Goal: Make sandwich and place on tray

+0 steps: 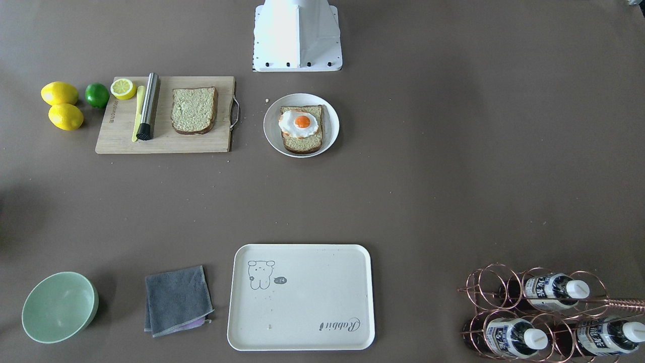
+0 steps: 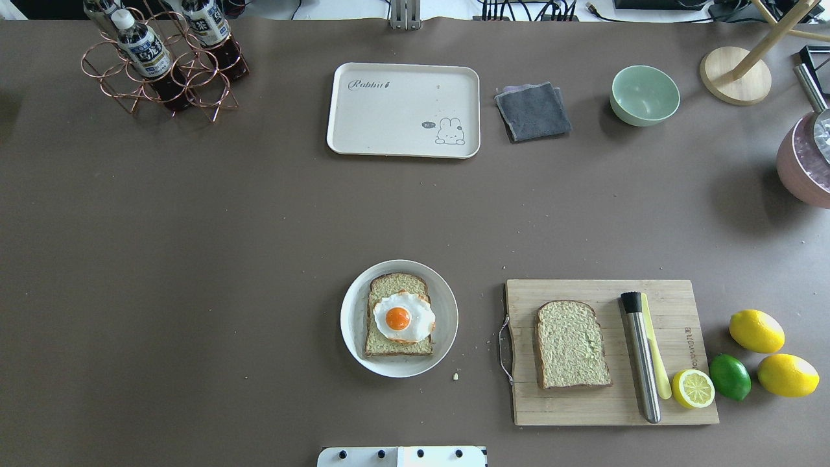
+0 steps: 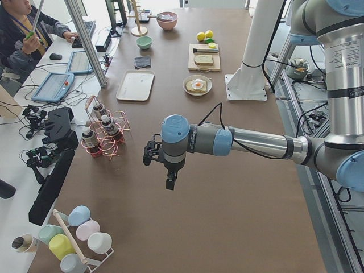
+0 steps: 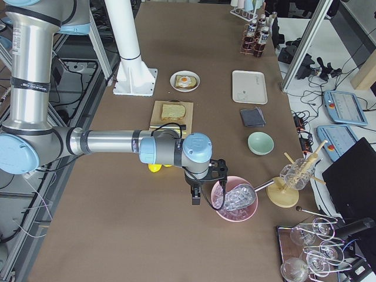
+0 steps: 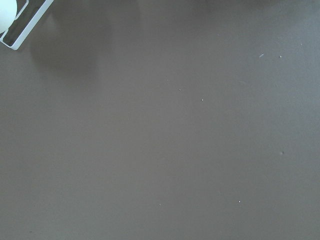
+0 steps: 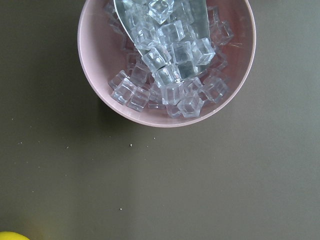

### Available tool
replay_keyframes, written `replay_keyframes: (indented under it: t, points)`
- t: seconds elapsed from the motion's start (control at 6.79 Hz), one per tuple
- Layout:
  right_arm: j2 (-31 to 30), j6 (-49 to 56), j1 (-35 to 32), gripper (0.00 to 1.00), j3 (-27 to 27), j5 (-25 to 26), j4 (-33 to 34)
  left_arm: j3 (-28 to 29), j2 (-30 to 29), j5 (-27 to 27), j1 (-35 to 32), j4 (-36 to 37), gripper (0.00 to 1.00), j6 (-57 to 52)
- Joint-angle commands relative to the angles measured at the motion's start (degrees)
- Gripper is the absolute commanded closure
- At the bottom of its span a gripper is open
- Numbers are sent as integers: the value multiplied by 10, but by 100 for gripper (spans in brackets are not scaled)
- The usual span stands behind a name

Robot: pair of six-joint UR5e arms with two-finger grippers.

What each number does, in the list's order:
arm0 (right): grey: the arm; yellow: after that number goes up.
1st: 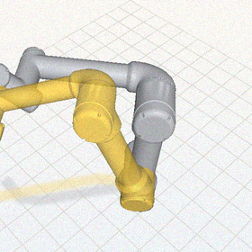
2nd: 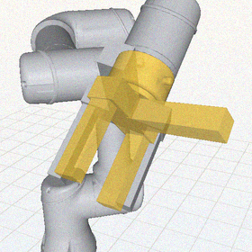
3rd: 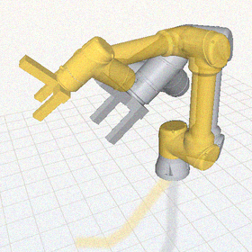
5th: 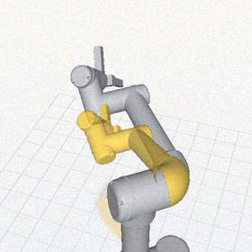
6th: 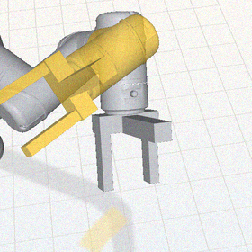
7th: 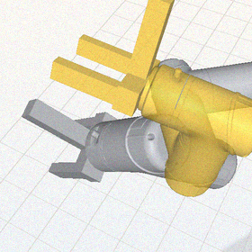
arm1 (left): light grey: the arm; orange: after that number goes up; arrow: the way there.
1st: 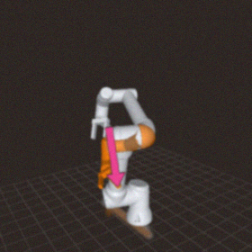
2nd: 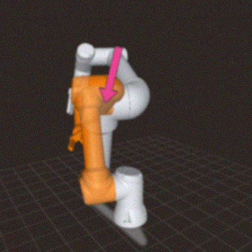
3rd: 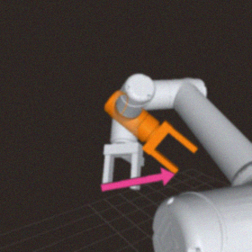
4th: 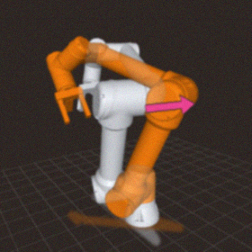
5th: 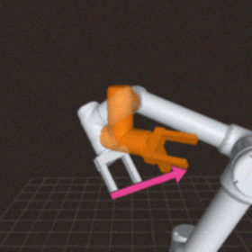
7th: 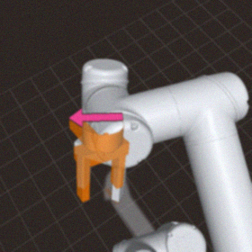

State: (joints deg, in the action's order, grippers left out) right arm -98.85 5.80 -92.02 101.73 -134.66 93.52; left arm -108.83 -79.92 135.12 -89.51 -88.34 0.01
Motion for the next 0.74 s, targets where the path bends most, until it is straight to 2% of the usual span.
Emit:
replay_keyframes:
  t: [0.0, 0.59]
  points:
    - [3, -1, 4, 0, -1, 11, 0, 0, 5, -1, 1, -28, 3, 12]
    - [13, -2, 16, 0, -1, 13, 1, 2, 6, 0, 2, -32, 2, 12]
